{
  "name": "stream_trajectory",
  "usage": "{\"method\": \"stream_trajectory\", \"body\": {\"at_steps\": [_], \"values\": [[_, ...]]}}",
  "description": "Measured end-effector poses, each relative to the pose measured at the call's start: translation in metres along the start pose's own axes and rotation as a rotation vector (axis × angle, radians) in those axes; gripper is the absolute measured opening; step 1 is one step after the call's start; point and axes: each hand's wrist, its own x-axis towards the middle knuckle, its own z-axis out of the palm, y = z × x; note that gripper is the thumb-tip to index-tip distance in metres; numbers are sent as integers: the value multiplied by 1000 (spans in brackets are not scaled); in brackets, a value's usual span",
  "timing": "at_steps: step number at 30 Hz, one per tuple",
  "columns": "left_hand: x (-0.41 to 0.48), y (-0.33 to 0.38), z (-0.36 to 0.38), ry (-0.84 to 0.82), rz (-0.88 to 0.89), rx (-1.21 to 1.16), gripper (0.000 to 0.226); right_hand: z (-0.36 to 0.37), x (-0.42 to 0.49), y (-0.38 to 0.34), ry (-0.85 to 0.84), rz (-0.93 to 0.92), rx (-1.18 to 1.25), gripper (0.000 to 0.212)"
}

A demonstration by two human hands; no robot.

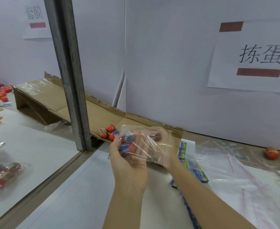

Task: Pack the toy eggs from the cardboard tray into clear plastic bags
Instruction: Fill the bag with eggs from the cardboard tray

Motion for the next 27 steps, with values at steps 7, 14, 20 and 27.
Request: {"method": "stream_trajectory", "body": {"at_steps": [7, 14, 20, 27], "values": [[-4, -15, 1, -70, -34, 31, 43, -71, -37, -39, 194, -523, -8, 22], [-11, -28, -2, -316, -19, 214, 14, -84, -71, -45, 42, -819, -814, 27], [-22, -38, 2, -359, -79, 221, 15, -81, -68, -39, 35, -713, -682, 26], [-22, -33, 0, -218, -139, 172, 37, -76, -69, -31, -56, -768, -800, 34]]}}
